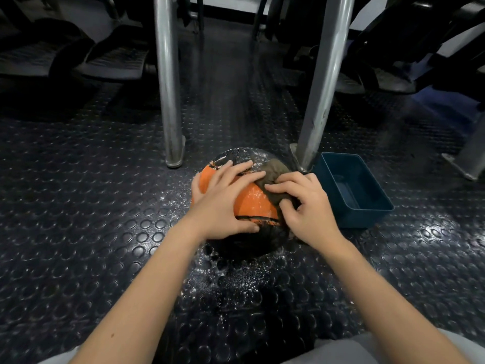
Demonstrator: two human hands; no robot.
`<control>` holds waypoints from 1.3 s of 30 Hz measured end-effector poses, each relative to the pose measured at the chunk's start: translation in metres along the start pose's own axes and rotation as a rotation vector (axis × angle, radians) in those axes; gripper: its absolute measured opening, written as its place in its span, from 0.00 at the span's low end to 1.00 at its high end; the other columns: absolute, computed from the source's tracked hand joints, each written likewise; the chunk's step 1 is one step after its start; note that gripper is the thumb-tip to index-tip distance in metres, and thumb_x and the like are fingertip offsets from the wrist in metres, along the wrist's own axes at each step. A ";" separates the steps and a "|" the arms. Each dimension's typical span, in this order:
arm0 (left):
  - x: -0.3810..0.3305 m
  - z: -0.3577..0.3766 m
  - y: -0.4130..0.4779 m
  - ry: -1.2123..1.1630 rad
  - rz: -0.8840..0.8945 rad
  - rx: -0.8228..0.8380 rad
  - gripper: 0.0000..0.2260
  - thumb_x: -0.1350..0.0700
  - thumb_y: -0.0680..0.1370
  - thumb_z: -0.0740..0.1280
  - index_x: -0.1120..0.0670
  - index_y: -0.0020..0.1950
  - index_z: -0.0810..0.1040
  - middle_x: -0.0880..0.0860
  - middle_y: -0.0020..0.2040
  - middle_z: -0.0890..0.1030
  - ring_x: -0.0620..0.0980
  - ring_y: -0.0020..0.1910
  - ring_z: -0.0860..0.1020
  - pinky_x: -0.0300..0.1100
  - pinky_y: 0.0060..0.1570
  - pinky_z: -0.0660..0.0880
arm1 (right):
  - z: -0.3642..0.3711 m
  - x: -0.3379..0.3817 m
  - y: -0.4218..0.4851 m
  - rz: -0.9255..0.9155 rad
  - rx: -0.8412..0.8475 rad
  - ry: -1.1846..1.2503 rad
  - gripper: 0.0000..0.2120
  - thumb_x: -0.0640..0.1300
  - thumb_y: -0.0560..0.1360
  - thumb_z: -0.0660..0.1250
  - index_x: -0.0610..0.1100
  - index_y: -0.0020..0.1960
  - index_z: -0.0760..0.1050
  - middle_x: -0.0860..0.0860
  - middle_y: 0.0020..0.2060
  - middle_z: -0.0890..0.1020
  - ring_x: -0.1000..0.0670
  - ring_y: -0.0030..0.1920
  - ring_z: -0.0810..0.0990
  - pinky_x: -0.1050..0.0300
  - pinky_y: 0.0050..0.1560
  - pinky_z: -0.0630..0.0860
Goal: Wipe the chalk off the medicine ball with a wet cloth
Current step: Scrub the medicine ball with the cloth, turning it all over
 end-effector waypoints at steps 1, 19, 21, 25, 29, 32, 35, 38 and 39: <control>0.002 0.000 0.001 0.003 -0.014 -0.003 0.43 0.39 0.65 0.75 0.31 0.72 0.52 0.32 0.74 0.48 0.35 0.73 0.42 0.58 0.69 0.35 | 0.000 -0.004 0.003 0.024 0.014 -0.009 0.16 0.39 0.69 0.59 0.46 0.52 0.81 0.55 0.48 0.78 0.48 0.47 0.71 0.60 0.53 0.68; 0.036 -0.013 0.001 -0.202 -0.232 -0.161 0.43 0.41 0.68 0.74 0.40 0.76 0.52 0.37 0.75 0.52 0.42 0.75 0.48 0.62 0.70 0.38 | -0.007 -0.027 -0.001 0.265 -0.105 -0.120 0.18 0.31 0.71 0.62 0.42 0.57 0.79 0.49 0.52 0.79 0.45 0.51 0.73 0.66 0.50 0.63; 0.039 -0.015 0.000 -0.216 -0.244 -0.180 0.43 0.42 0.67 0.75 0.40 0.75 0.54 0.37 0.75 0.53 0.43 0.75 0.50 0.62 0.70 0.39 | -0.002 0.013 0.000 0.026 -0.134 -0.031 0.19 0.32 0.70 0.60 0.40 0.58 0.78 0.48 0.53 0.79 0.49 0.50 0.71 0.68 0.55 0.64; 0.036 -0.016 -0.002 -0.211 -0.228 -0.180 0.43 0.43 0.66 0.75 0.40 0.75 0.55 0.37 0.75 0.54 0.42 0.75 0.51 0.62 0.70 0.40 | 0.027 0.002 -0.007 -0.034 0.032 -0.208 0.20 0.34 0.71 0.57 0.42 0.58 0.79 0.46 0.54 0.78 0.45 0.48 0.70 0.57 0.53 0.69; 0.030 -0.013 0.000 -0.221 -0.191 -0.165 0.43 0.43 0.67 0.75 0.40 0.75 0.54 0.37 0.75 0.53 0.41 0.75 0.50 0.61 0.70 0.38 | -0.014 -0.046 -0.003 0.394 -0.107 -0.183 0.18 0.31 0.73 0.62 0.40 0.62 0.76 0.45 0.55 0.77 0.42 0.56 0.72 0.64 0.55 0.62; 0.029 -0.013 0.002 -0.216 -0.196 -0.169 0.44 0.44 0.65 0.76 0.40 0.75 0.56 0.37 0.74 0.54 0.41 0.74 0.50 0.60 0.70 0.39 | -0.029 0.011 0.006 0.071 -0.278 -0.042 0.19 0.32 0.70 0.63 0.37 0.61 0.75 0.47 0.55 0.77 0.48 0.57 0.72 0.66 0.61 0.63; 0.029 -0.013 0.001 -0.207 -0.188 -0.180 0.44 0.44 0.64 0.77 0.40 0.74 0.57 0.37 0.74 0.55 0.42 0.74 0.51 0.60 0.71 0.41 | 0.007 0.024 0.001 -0.081 -0.081 -0.091 0.19 0.34 0.71 0.62 0.38 0.61 0.76 0.46 0.55 0.78 0.45 0.52 0.72 0.60 0.59 0.69; 0.026 -0.012 0.001 -0.201 -0.167 -0.163 0.44 0.43 0.65 0.76 0.40 0.75 0.55 0.37 0.74 0.53 0.41 0.74 0.49 0.59 0.70 0.40 | 0.009 -0.023 -0.001 0.240 0.055 -0.248 0.19 0.34 0.74 0.62 0.41 0.64 0.74 0.46 0.57 0.75 0.44 0.54 0.70 0.53 0.55 0.70; 0.025 -0.011 0.001 -0.200 -0.162 -0.159 0.44 0.43 0.65 0.76 0.40 0.75 0.55 0.37 0.74 0.53 0.41 0.74 0.49 0.59 0.70 0.39 | -0.001 -0.034 -0.001 0.319 0.021 -0.254 0.19 0.34 0.75 0.61 0.41 0.65 0.73 0.46 0.57 0.74 0.45 0.55 0.69 0.58 0.54 0.68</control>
Point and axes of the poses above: each hand's wrist, its own y-axis towards the middle knuckle, its own z-axis out of the palm, x = y × z, the point moved 7 cm from there along y, towards the middle knuckle
